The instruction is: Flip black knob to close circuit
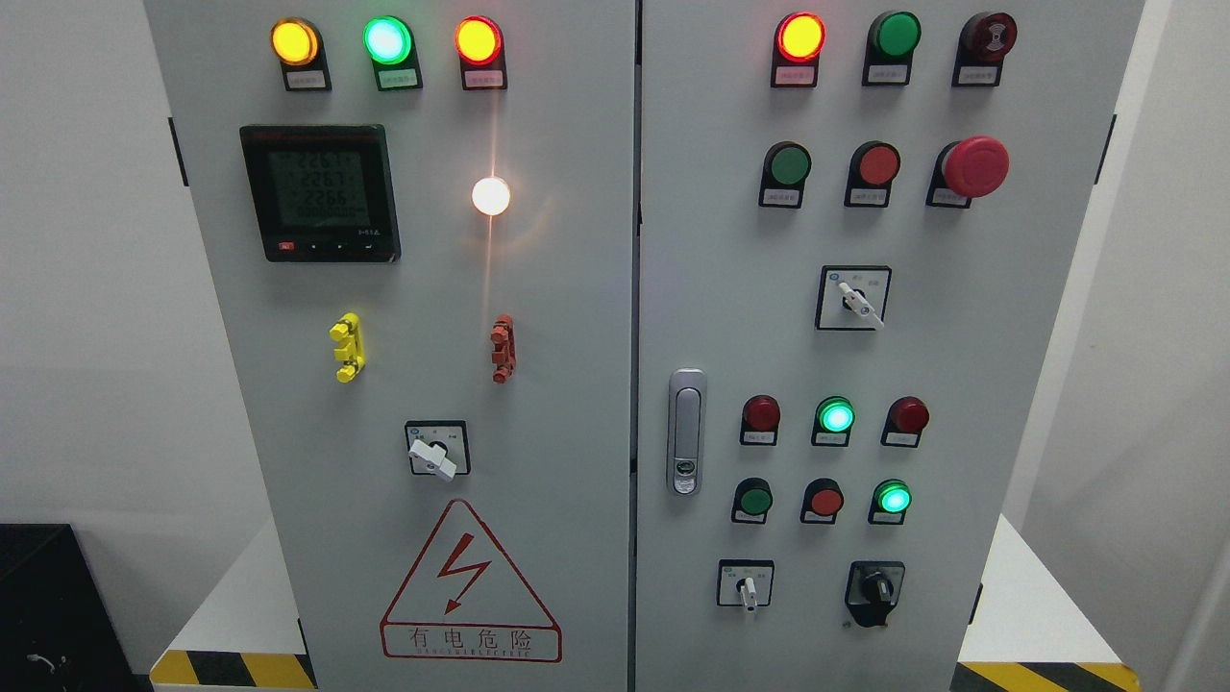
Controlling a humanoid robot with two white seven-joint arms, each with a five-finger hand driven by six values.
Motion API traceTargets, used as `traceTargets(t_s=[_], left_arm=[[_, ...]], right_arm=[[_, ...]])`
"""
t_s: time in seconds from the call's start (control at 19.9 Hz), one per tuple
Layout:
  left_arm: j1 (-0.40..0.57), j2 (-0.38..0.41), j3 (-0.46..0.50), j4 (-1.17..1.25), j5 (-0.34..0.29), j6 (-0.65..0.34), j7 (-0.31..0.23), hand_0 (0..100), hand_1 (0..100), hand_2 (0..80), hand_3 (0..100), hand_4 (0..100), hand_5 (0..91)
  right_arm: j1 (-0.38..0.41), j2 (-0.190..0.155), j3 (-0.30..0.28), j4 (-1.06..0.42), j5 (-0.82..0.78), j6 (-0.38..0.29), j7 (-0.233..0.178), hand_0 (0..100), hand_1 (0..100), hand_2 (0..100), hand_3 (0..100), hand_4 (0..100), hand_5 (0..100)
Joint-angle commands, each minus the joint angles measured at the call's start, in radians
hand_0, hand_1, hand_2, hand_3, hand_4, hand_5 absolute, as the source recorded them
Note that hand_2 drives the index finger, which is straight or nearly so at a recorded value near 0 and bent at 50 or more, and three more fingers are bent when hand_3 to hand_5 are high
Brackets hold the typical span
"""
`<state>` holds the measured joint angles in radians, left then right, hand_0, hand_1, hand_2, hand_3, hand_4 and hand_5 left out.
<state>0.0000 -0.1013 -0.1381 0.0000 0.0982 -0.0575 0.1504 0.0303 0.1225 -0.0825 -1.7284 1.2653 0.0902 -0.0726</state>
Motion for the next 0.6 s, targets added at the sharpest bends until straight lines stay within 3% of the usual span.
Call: traceTargets(t_s=[0.0,0.2,0.55], left_arm=[[0.023,0.0,0.0,-0.029,0.0,0.001,0.0,12,56,0.0,0,0,0.0],[0.021,0.0,0.0,-0.029,0.0,0.001,0.0,12,56,0.0,0,0,0.0],[0.023,0.0,0.0,-0.029,0.0,0.001,0.0,12,56,0.0,0,0,0.0]], right_arm=[[-0.066,0.005,0.027,-0.03,0.025,0.037,0.01,0,0,81,100,93,100],[-0.081,0.005,0.026,-0.028,0.054,0.068,0.034,0,0,81,100,93,100],[-0.135,0.005,0.023,0.004,0.057,0.088,0.037,0,0,82,100,93,100]])
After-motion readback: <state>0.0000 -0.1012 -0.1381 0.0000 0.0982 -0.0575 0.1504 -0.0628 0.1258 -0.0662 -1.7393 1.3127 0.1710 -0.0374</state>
